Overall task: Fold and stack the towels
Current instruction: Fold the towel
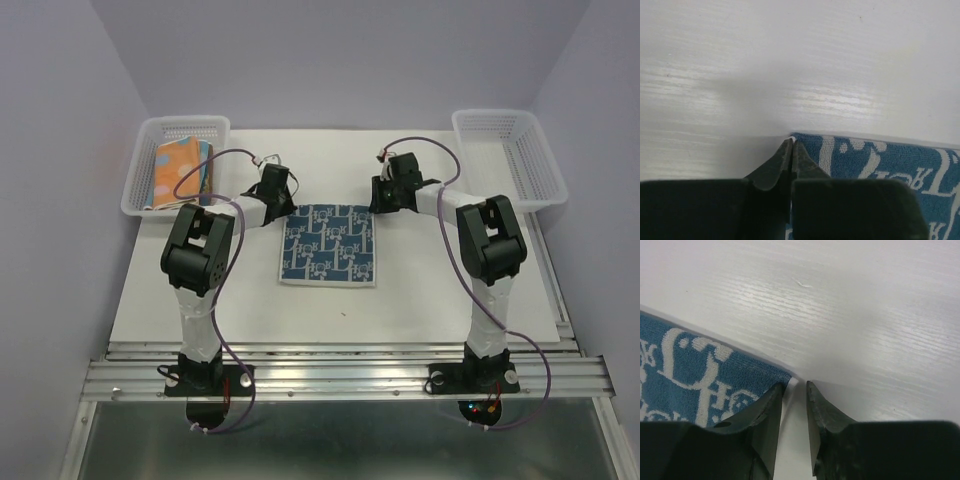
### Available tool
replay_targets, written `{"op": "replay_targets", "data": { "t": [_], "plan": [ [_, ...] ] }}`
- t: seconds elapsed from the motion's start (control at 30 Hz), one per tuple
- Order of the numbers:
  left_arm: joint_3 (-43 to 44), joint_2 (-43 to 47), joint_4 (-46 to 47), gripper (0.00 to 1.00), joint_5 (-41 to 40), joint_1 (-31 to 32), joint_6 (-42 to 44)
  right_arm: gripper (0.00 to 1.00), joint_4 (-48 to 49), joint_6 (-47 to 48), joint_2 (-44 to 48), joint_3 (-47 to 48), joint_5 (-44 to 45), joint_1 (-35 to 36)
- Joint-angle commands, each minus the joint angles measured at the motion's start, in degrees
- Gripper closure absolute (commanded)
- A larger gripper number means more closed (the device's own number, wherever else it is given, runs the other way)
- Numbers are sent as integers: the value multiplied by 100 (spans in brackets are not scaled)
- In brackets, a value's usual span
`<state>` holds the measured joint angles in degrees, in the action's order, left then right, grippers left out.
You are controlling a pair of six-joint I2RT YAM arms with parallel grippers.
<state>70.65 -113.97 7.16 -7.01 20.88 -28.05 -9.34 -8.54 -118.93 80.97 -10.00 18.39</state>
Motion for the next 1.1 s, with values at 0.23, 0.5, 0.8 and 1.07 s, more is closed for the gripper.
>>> {"op": "replay_targets", "data": {
  "t": [0.23, 0.5, 0.8, 1.07],
  "plan": [
    [177, 103, 93, 100, 42, -5, 125, 91, 293, 106, -104, 288, -705, -29],
    [-569, 841, 523, 100, 129, -5, 46, 99, 644, 10, 695, -458, -749, -11],
    [-1835, 1860, 1260, 100, 551, 56, -148, 99, 1241, -324, 1882, -2014, -1048, 50],
    [-2687, 2669, 1341, 100, 358, 372, -455, 99, 1418, -561, 2761, -2928, -1136, 288]
  ]
}}
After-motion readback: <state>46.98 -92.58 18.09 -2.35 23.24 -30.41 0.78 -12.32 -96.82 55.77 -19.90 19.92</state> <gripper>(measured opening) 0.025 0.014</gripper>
